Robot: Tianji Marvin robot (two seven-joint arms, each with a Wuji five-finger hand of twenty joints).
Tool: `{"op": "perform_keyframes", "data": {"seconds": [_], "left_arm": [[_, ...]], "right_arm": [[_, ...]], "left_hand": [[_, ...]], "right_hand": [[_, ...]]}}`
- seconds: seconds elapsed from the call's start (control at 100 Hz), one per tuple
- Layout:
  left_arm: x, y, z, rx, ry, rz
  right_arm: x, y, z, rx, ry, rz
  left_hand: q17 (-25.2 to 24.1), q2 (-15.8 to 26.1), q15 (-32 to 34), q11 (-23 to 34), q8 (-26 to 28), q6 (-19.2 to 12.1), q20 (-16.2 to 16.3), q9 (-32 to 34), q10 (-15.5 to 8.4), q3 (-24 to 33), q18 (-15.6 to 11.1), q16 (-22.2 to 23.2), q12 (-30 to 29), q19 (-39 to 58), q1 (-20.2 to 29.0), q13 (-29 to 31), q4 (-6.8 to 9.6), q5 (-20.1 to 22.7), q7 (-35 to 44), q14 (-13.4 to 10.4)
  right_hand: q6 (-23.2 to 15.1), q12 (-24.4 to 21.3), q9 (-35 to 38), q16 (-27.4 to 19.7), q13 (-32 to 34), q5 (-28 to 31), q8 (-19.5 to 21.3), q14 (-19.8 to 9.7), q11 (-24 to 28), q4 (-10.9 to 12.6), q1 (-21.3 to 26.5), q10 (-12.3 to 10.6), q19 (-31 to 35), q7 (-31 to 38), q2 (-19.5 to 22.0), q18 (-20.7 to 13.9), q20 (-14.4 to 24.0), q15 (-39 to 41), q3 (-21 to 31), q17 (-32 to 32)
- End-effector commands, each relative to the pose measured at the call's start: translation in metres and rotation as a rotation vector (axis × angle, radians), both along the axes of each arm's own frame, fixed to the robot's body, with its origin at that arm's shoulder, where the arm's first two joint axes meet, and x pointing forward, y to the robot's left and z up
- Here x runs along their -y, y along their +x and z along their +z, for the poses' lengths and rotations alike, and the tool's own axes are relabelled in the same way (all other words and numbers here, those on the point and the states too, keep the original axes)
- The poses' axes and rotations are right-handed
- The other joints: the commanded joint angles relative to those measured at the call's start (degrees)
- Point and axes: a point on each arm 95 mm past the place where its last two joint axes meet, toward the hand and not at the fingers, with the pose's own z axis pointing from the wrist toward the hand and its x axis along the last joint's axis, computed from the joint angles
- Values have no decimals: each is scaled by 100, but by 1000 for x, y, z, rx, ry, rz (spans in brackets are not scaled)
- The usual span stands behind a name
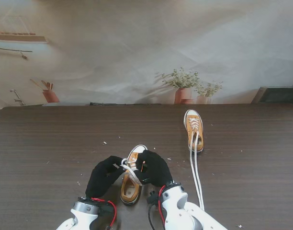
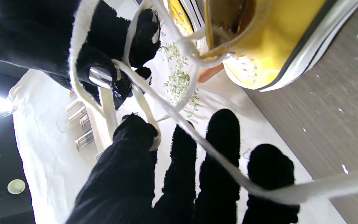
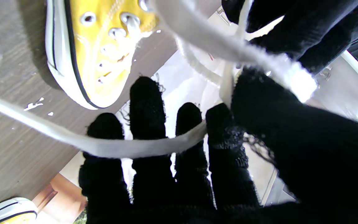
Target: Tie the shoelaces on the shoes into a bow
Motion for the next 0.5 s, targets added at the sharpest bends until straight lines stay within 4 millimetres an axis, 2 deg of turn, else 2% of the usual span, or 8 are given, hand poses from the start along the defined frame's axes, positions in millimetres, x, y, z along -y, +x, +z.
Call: {"op": "perform_keyframes", "data": {"seconds": [0.0, 0.13, 0.22, 0.4, 0.43, 0.49], "left_arm": [[1, -1, 1, -8, 11, -6], [-3, -3, -2, -28, 28, 6], [-8, -5, -7, -51, 45, 28], [-17, -5, -18, -95, 52, 78], [-18, -4, -19, -101, 48, 82], [-19, -1, -20, -109, 45, 92]], "right_arm": [[1, -4, -1, -18, -8, 14], [3, -7, -3, -23, -18, 14], [5, -8, -5, -30, -30, 9], [9, -5, -13, -48, -50, -19], [10, -4, -14, -48, -53, -25], [10, -2, -16, -47, -62, -39]], "left_hand": [[-22, -10, -99, -122, -128, -199, 131, 50, -14, -181, 280, 190, -118, 8, 122, -142, 79, 192, -27, -1], [-34, -69, -110, -163, -238, -253, 135, 87, -12, -157, 265, 189, -154, -1, 103, -140, 84, 284, -82, 11], [-63, -189, -133, -273, -412, -336, 135, 200, -3, -82, 242, 187, -253, -23, 52, -139, 97, 508, -212, 27], [-82, -622, -198, -365, -947, -520, 152, 424, 67, 214, 300, 172, -378, -55, -182, -81, 112, 1271, -661, 100], [-80, -747, -209, -344, -1079, -546, 167, 452, 72, 558, 317, 174, -482, -63, -374, -71, 19, 1391, -716, 121], [-102, -859, -228, -347, -1271, -569, 170, 450, 68, 667, 335, 171, -521, -84, -481, -77, 3, 1590, -803, 135]], "right_hand": [[-171, -66, -66, 83, 85, 235, 273, -146, 47, 266, 72, -7, -60, 150, -129, -128, -53, -99, 763, -29], [-280, -52, -165, 70, -17, 310, 269, -150, 15, 269, 57, 18, -118, 37, -131, -135, -87, -172, 763, -120], [-388, -39, -217, 64, -80, 421, 283, -145, -22, 259, 74, 25, -155, -117, -156, -135, -111, -235, 763, -177], [-541, -24, -219, 74, -92, 611, 318, -135, -52, 227, 113, 38, -155, -413, -213, -142, -128, -275, 763, -188], [-581, -28, -200, 76, -88, 664, 311, -134, -65, 239, 118, 55, -146, -478, -241, -139, -129, -278, 763, -180], [-654, -25, -185, 75, -82, 761, 301, -123, -77, 276, 124, 51, -141, -576, -292, -136, -136, -288, 763, -173]]}}
